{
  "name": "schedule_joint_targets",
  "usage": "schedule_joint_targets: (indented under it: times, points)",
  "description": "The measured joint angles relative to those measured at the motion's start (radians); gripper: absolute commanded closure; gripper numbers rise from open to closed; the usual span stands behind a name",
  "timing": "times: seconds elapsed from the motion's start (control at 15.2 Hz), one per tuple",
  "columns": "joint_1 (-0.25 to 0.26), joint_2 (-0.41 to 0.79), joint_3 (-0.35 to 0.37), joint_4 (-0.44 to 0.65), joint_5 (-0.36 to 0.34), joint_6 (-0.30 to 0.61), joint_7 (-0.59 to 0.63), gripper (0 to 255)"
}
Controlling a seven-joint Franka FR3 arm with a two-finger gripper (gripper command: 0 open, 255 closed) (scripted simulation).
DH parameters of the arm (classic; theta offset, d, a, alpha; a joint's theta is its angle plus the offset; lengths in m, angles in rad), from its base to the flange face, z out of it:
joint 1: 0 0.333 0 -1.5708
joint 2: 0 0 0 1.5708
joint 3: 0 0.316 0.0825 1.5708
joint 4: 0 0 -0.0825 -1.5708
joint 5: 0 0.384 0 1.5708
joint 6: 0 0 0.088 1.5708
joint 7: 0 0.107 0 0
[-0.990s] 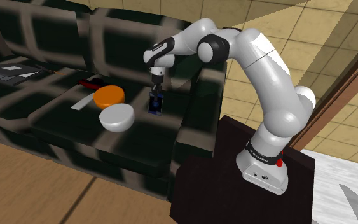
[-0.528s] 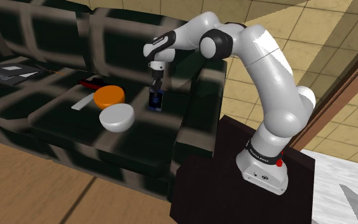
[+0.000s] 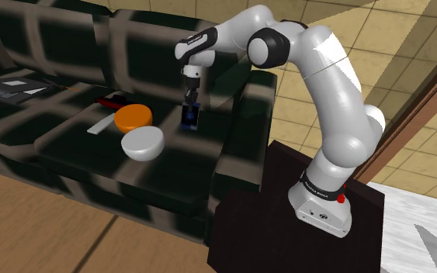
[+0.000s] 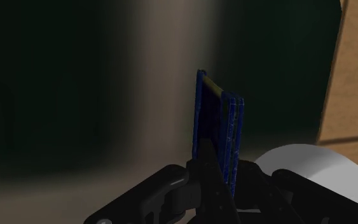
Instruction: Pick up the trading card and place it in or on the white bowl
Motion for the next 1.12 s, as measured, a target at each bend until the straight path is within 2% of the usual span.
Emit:
schedule_joint_targets:
  times: [1.12]
  points:
    - [0.0,-0.108,-0.01,0.047,-0.019,-0.15,0.039,255]
